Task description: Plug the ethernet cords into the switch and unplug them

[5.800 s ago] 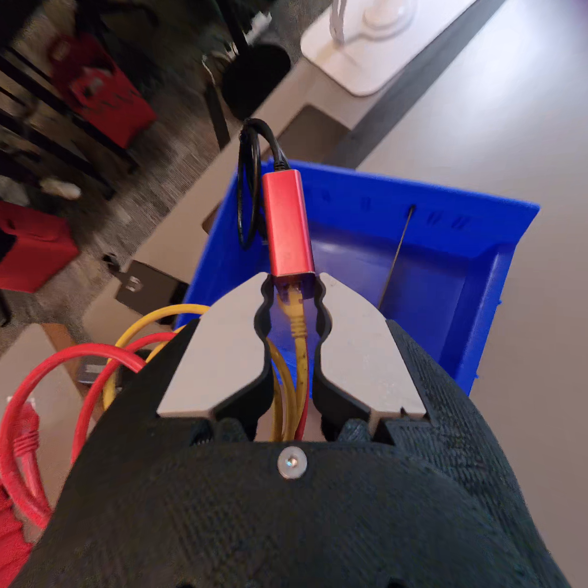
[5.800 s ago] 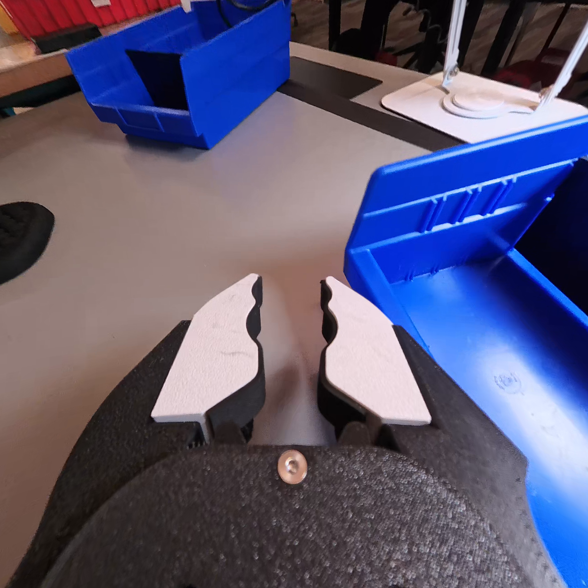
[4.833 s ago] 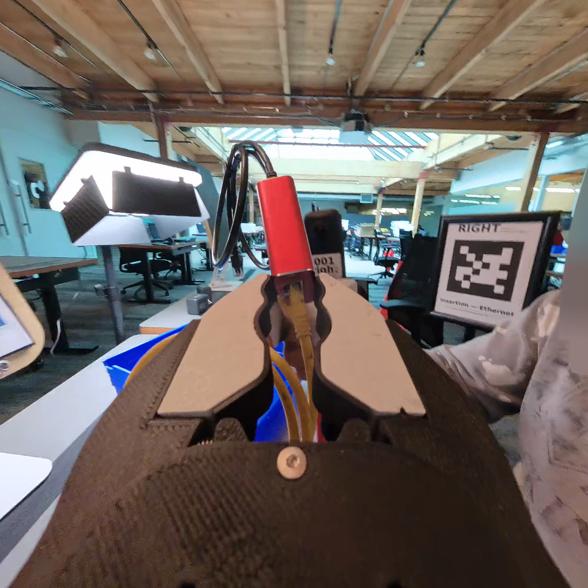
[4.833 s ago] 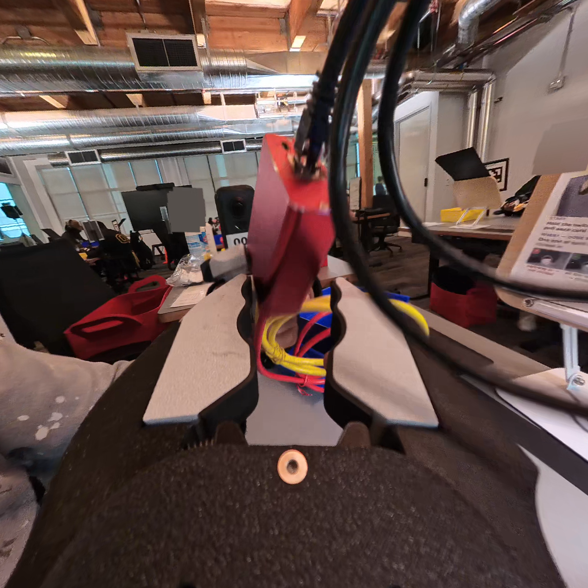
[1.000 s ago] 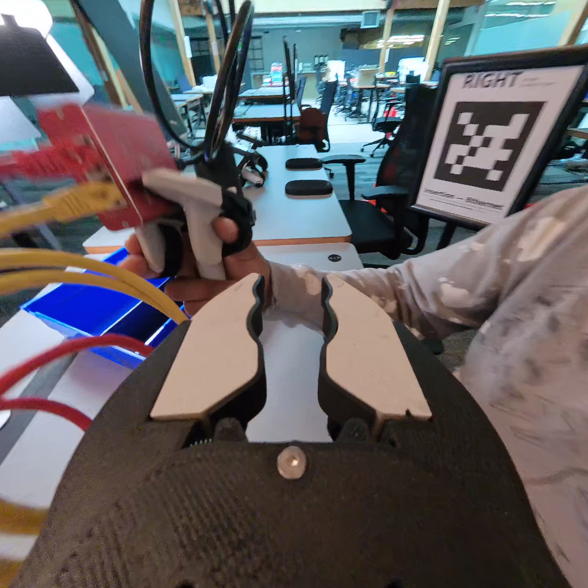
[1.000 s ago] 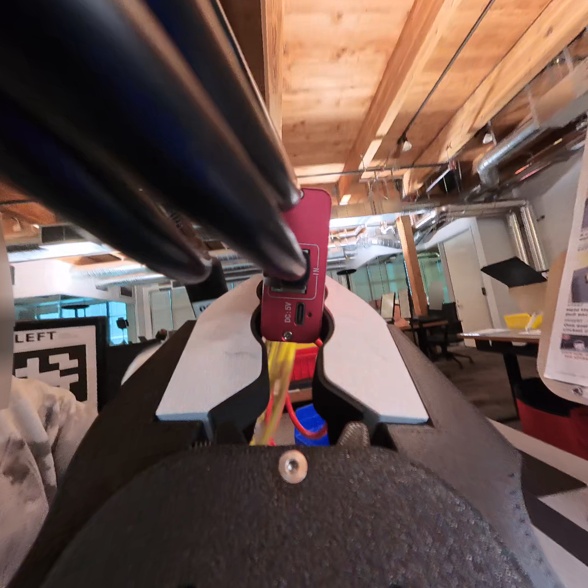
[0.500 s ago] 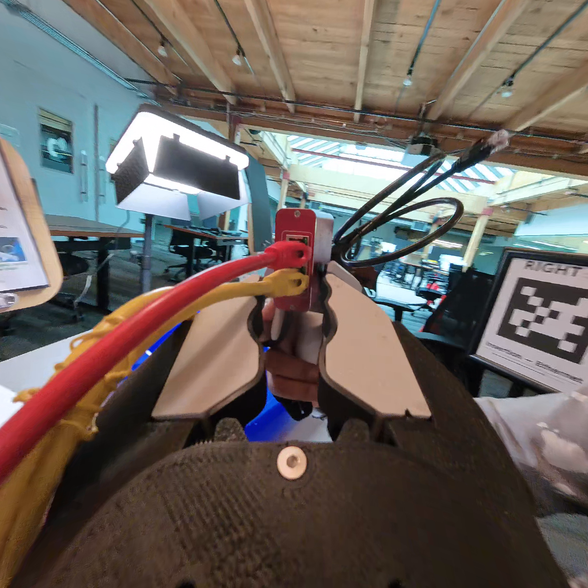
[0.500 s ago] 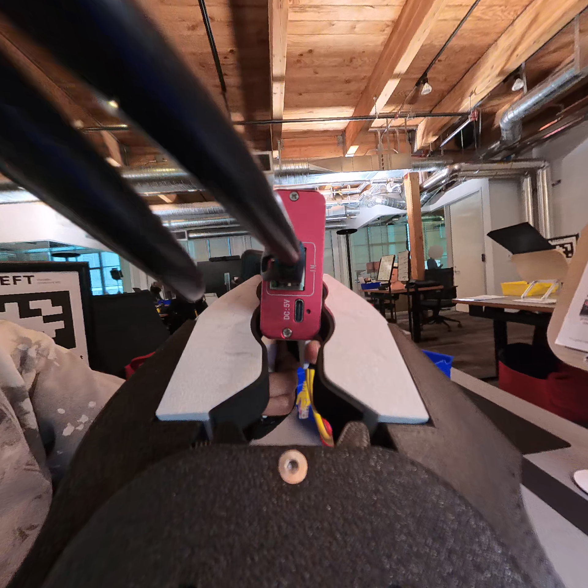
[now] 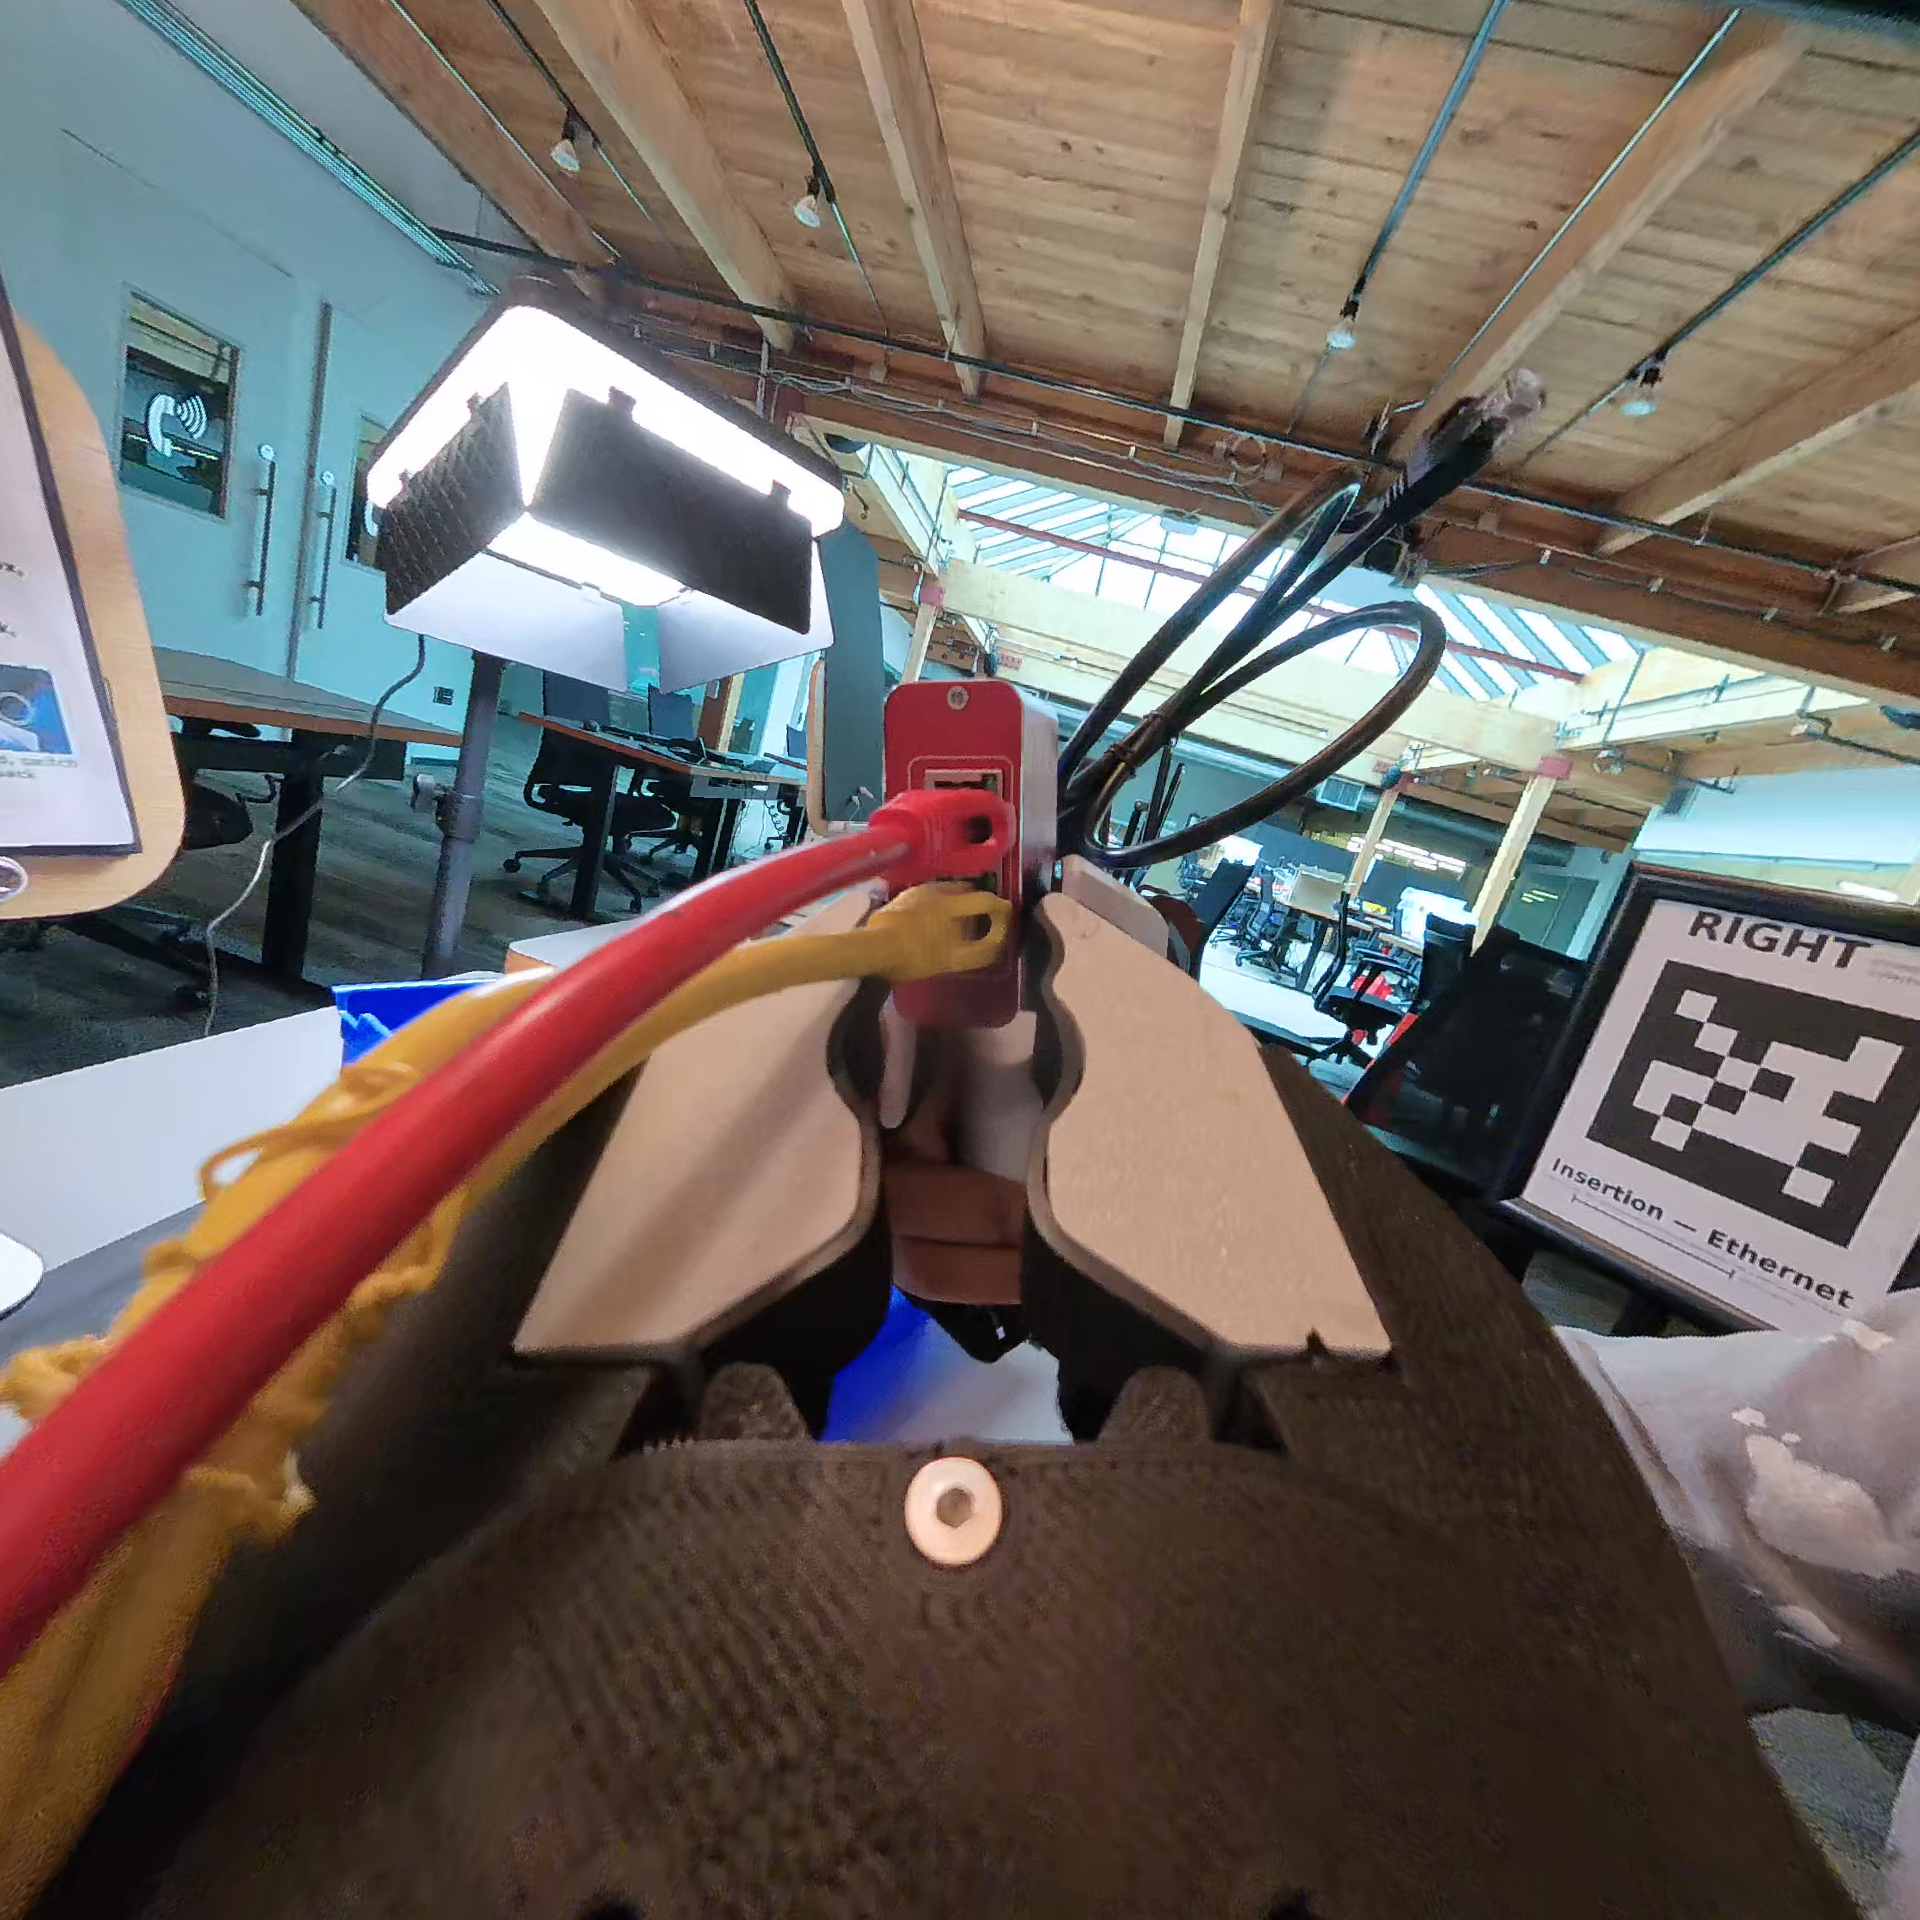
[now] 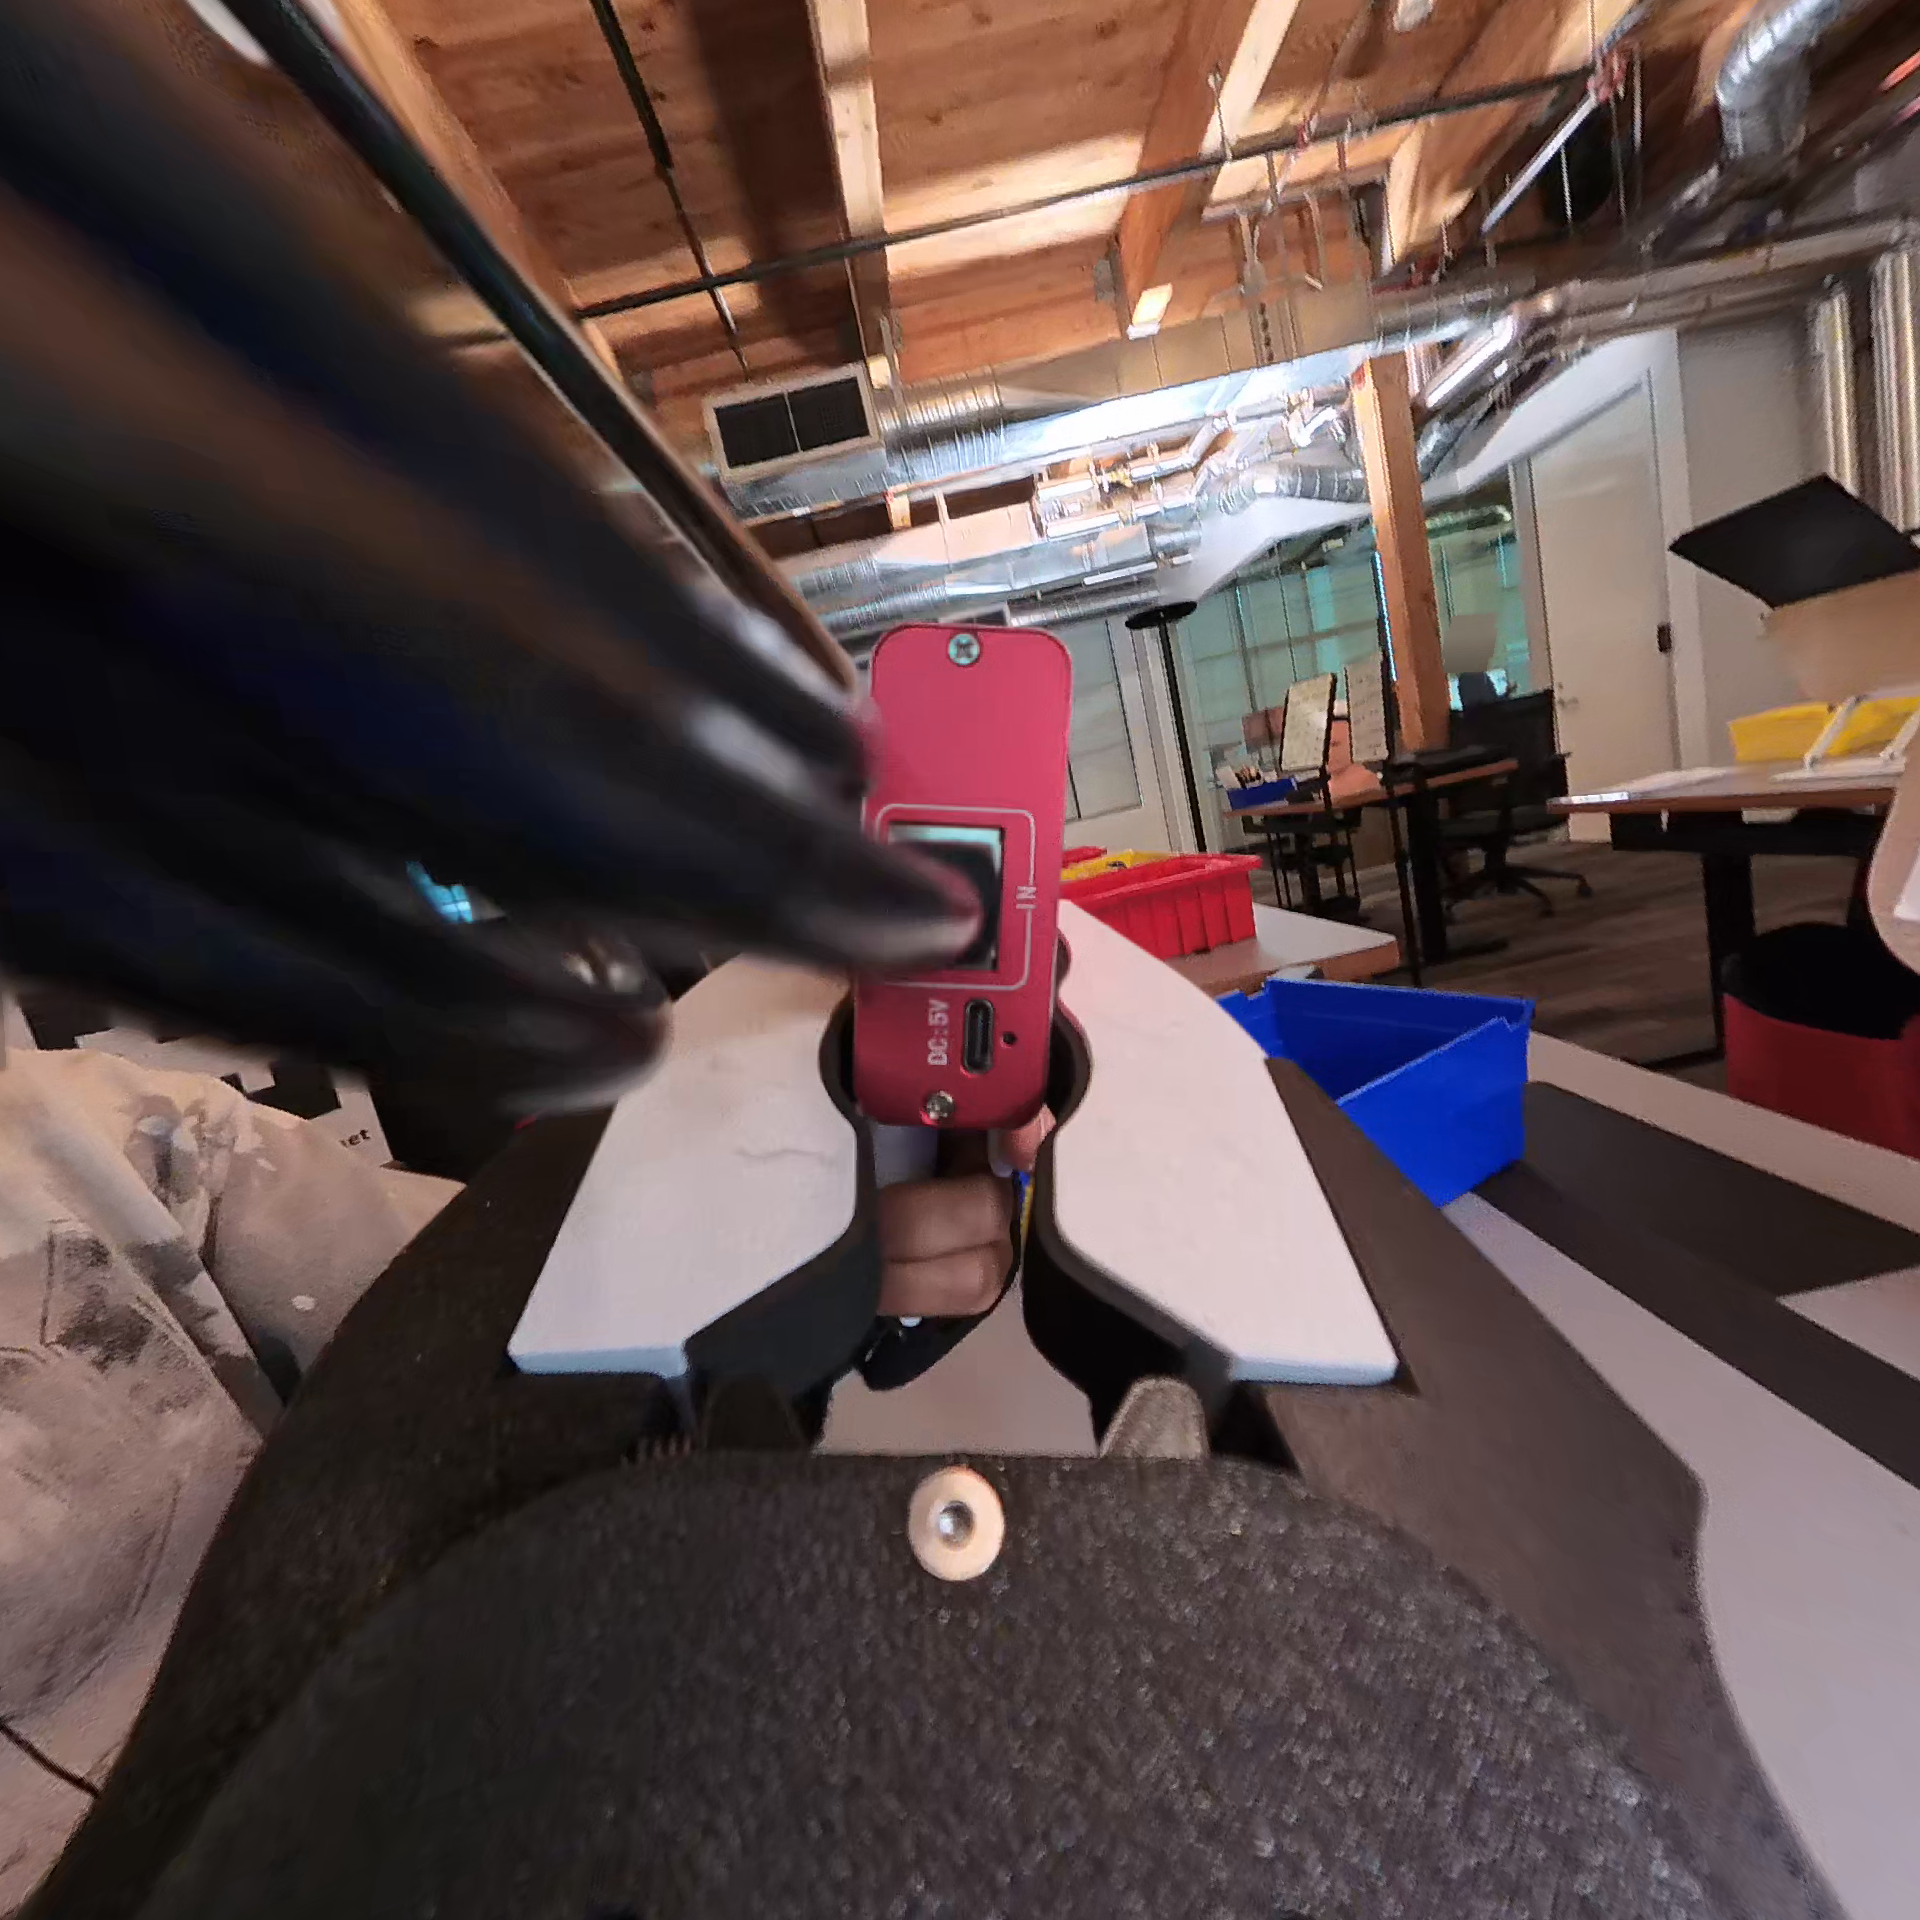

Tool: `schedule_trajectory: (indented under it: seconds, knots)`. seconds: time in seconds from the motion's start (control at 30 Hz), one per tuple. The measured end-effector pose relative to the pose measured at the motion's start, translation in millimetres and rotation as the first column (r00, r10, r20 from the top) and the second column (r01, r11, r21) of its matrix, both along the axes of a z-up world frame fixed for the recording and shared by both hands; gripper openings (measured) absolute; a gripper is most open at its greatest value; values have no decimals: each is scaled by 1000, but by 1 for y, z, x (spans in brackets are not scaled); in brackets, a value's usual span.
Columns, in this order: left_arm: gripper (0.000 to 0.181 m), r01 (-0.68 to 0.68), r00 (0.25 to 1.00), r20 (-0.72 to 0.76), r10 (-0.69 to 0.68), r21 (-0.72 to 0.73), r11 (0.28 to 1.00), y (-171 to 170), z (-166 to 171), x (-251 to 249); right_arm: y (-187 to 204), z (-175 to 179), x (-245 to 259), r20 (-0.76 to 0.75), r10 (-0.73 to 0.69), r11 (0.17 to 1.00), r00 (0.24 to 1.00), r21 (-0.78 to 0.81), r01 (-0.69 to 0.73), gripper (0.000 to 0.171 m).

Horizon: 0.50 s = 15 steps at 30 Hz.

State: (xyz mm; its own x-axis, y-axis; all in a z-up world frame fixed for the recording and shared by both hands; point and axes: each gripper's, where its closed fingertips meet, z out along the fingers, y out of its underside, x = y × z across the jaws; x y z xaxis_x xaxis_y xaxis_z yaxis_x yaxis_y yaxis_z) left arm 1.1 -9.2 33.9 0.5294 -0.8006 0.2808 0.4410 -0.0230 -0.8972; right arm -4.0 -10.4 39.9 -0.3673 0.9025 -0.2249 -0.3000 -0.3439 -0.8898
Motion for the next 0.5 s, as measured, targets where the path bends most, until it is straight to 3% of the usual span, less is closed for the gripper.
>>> schedule_trajectory:
  seconds: [0.13,0.5]
  knots:
    - [25,-22,1000,-8,22,26,999,0,9,-17,9,4,7,20,-46,999,999,18,45,34]
    - [25,26,998,-50,-25,8,1000,-6,13,-20,12,18,25,-18,-97,992,995,79,98,23]
